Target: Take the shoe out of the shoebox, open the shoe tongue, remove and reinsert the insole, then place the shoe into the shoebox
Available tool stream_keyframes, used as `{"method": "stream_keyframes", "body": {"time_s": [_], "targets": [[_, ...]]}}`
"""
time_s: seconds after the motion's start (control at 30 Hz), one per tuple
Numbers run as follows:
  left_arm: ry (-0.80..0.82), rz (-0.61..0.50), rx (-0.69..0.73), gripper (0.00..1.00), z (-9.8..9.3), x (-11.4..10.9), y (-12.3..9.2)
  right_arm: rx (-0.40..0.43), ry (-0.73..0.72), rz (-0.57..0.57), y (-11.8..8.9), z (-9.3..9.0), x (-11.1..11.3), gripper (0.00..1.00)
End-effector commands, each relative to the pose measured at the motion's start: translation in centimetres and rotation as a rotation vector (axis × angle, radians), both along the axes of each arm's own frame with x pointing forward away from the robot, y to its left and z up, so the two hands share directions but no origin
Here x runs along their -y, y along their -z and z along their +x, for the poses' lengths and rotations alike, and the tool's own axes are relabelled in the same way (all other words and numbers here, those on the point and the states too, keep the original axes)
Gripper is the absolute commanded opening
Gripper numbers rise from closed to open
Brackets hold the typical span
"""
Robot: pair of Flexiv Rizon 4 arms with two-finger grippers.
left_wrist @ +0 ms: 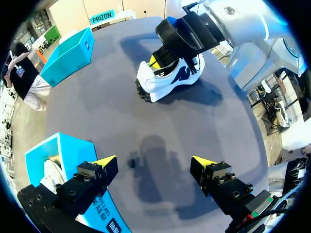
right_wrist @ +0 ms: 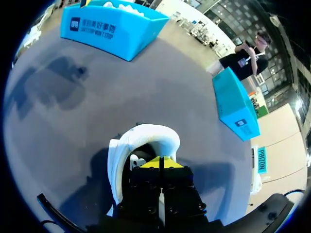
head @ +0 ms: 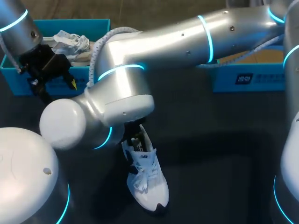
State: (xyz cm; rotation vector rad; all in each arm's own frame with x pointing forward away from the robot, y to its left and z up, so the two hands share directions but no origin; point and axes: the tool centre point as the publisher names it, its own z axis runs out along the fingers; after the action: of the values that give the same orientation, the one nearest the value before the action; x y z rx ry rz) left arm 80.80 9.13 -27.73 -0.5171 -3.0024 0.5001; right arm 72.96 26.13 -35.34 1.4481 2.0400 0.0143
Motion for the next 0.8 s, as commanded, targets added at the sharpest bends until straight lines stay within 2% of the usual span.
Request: {"method": "stream_keyframes", "body": {"time_s": [0.03, 0.27, 0.63, 0.7, 0.8], "targets": [[0.000, 0.002, 0.000, 1.00, 0.0, 0.0, 0.0, 0.007, 0.158, 0.209, 1.7, 0.9, 0.8, 0.00], [0.000, 0.002, 0.000, 1.00, 0.0, 0.0, 0.0, -0.098, 0.155, 0.279, 3.7, 1.5, 1.0, 0.00], [0.000, 0.002, 0.000, 1.00, 0.0, 0.0, 0.0, -0.180, 0.138, 0.319, 6.0, 0.2, -0.5, 0.00], [0.000, 0.002, 0.000, 1.00, 0.0, 0.0, 0.0, -0.184, 0.135, 0.323, 5.9, 0.0, -0.7, 0.00], [0.000, 0.002, 0.000, 1.00, 0.0, 0.0, 0.0, -0.161, 0.128, 0.324, 4.6, -0.3, -1.0, 0.00]]}}
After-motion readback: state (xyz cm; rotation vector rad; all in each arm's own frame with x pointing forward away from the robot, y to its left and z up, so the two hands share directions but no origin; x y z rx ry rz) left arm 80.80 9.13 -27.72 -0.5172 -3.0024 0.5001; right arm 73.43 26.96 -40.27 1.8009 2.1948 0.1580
